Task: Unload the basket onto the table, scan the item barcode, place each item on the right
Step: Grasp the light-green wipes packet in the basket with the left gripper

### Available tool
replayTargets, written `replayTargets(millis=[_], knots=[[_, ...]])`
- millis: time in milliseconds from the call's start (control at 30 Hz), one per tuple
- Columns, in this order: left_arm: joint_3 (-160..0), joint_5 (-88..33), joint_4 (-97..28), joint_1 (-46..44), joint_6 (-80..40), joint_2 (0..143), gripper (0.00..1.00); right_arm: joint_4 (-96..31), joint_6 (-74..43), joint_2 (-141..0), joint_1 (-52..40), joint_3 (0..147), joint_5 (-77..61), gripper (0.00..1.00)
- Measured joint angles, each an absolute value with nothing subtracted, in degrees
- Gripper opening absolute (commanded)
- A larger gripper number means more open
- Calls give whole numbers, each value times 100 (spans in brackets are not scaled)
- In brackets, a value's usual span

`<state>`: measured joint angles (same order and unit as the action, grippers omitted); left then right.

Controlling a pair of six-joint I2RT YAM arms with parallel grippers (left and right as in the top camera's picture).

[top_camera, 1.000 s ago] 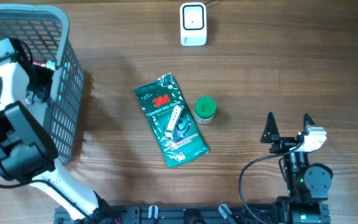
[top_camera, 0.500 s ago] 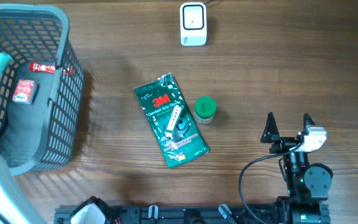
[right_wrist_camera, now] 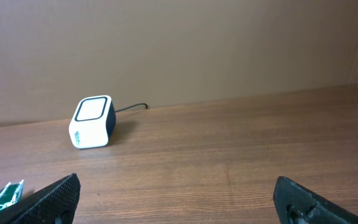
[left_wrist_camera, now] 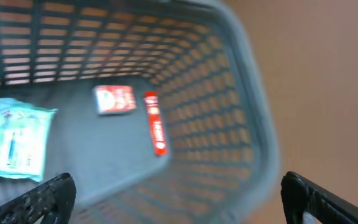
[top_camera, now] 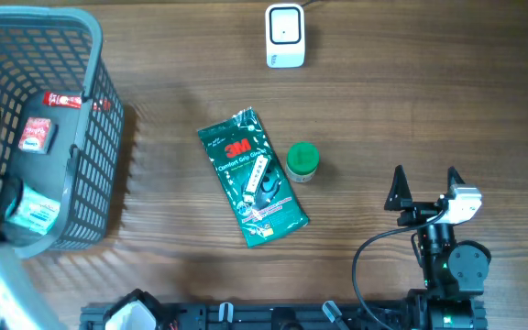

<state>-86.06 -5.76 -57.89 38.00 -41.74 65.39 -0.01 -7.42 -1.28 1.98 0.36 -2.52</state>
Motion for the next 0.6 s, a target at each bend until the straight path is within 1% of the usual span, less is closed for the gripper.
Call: replayTargets(millis=[133,167,233,267,333,467,533,600], knots=[[-8628,-45,-6010,3800,-4230,8051,100,-1,-742,-128,198,36,-250,100],[-8617,134,-6101,3800,-4230,8558,97,-1,-742,-128,198,36,-250,100],[-8641,554,-6320,3798,-4217,9432,85,-1,-742,-128,198,36,-250,100],[-8635,705,-6366,3800,-4141,9865,82,-1,-742,-128,198,36,-250,100],[-8608,963,-6510,3798,-3955,10678,80,-1,-742,-128,198,36,-250,100],[-8611,1387,-6685,3798,-3656,11415,72,-1,-742,-128,198,36,-250,100],[-8611,1520,-6748,3798,-3601,11476,75,-1,-742,-128,198,36,-250,100],[-8611,1660,-6901,3793,-3562,11476,73,-1,-742,-128,198,36,-250,100]])
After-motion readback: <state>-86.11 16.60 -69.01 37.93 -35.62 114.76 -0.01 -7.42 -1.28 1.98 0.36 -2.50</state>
